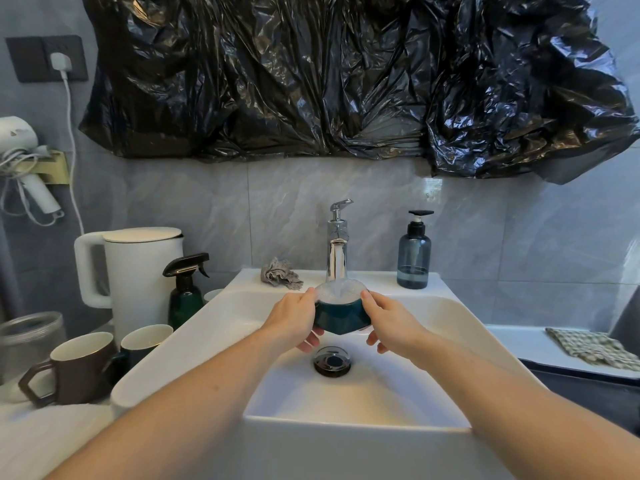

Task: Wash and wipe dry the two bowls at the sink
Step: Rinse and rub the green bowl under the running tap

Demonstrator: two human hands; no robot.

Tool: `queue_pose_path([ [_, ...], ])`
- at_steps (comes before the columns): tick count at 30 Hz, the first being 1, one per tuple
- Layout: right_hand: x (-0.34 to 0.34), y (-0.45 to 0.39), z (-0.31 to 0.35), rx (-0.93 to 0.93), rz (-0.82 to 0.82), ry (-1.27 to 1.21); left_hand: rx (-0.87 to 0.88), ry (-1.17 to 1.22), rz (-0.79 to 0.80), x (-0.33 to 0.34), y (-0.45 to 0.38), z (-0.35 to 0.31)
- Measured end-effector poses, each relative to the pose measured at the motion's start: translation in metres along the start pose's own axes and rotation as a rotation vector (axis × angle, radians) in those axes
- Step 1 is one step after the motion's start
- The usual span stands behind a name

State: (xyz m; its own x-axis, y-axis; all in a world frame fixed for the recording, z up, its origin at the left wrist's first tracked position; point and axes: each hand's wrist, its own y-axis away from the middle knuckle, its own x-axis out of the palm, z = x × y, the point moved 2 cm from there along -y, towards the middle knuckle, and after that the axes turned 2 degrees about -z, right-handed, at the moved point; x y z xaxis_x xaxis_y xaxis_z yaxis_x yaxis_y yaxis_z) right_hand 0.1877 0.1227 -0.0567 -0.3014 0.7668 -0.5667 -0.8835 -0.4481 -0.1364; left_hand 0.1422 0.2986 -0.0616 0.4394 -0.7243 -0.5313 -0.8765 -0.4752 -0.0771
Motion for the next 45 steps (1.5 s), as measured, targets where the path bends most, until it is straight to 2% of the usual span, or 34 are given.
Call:
queue_pose_path([
  [24, -0.003, -0.005, -0.003, -0.009, -0.023, -0.125, 0.077, 0.178, -0.013, -0.002, -0.004, 0.004],
  [34, -0.005, -0.006, -0.003, -0.018, -0.038, -0.131, 0.134, 0.125, -0.015, -0.002, -0.009, 0.008],
  [45, -0.004, -0.003, 0.000, -0.075, -0.040, -0.168, 0.198, 0.184, 0.000, 0.000, -0.010, 0.006],
])
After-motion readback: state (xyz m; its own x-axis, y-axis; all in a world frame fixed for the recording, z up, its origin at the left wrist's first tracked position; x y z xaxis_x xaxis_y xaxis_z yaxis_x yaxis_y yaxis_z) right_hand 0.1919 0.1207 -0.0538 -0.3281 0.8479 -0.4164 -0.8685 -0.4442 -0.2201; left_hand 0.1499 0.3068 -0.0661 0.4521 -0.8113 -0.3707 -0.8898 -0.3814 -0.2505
